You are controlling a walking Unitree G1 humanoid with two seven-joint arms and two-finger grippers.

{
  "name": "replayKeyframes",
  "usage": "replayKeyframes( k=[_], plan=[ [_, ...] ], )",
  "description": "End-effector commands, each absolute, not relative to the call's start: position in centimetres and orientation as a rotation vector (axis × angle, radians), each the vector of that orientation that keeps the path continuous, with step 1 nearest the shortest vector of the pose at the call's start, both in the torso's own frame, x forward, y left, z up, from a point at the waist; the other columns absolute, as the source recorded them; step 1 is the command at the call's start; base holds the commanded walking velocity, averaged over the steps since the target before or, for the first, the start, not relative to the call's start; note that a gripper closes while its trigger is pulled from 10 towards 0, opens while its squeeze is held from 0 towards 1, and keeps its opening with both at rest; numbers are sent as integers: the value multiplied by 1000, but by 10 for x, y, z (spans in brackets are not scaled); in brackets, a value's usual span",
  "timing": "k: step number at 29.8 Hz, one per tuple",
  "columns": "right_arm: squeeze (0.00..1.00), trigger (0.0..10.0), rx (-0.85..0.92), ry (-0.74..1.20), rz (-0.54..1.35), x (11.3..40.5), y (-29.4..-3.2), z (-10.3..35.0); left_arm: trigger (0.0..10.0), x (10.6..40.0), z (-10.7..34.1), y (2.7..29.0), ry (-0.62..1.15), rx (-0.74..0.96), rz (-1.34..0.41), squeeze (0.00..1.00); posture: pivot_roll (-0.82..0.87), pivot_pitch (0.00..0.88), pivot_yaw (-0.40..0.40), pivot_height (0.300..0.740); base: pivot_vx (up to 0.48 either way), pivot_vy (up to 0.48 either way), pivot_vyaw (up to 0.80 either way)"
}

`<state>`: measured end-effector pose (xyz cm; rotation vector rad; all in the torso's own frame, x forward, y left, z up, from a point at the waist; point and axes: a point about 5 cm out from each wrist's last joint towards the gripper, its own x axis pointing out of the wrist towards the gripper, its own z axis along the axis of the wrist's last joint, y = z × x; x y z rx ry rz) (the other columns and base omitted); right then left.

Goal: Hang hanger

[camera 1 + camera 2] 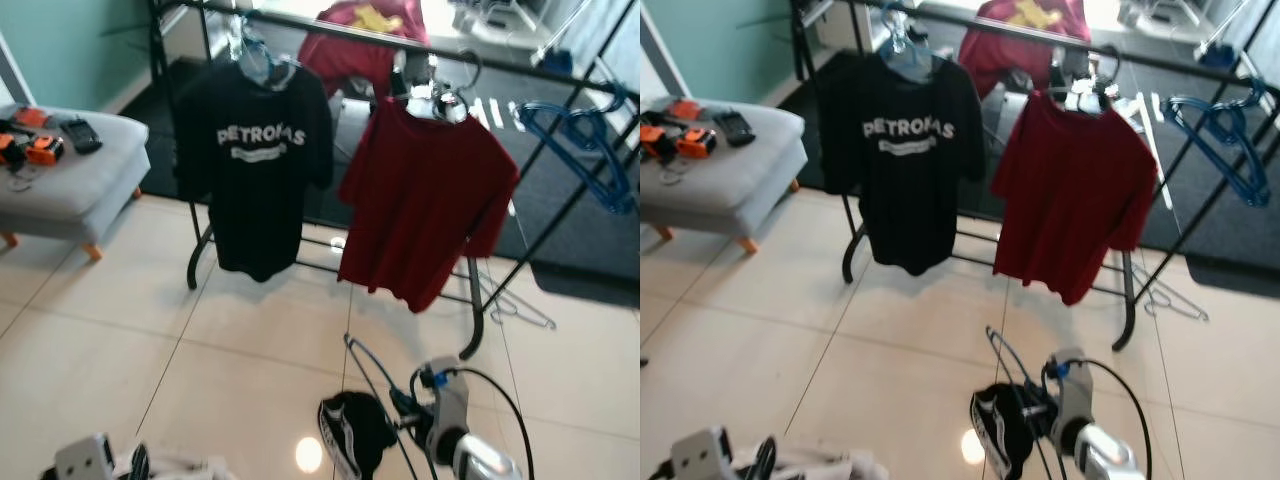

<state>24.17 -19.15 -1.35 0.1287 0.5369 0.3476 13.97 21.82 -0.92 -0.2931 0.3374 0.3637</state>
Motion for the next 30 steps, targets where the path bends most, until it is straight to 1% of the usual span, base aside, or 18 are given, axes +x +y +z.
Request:
replayKeyframes(
  k=[1, 7, 19, 21, 30],
  plan=[
    [0, 10000, 120, 547, 340, 238, -195, -18, 10000, 135, -13, 216, 336, -289, 378, 0, 37, 102, -103, 740, 0, 0, 587],
    [0, 10000, 123, 548, 338, 238, -195, -20, 10000, 135, -17, 215, 329, -298, 384, 0, 42, 85, -102, 740, 0, 0, 577],
    [0, 10000, 105, 546, 323, 241, -197, -22, 10000, 139, -23, 211, 337, -312, 360, 0, 71, 79, -96, 740, 0, 0, 553],
    [0, 10000, 104, 550, 322, 241, -196, -23, 10000, 140, -25, 209, 346, -315, 351, 0, 82, 65, -91, 740, 0, 0, 550],
    [0, 10000, 98, 544, 338, 242, -193, -24, 10000, 140, -26, 211, 347, -316, 343, 0, 82, 77, -85, 740, 0, 0, 552]
  ],
)
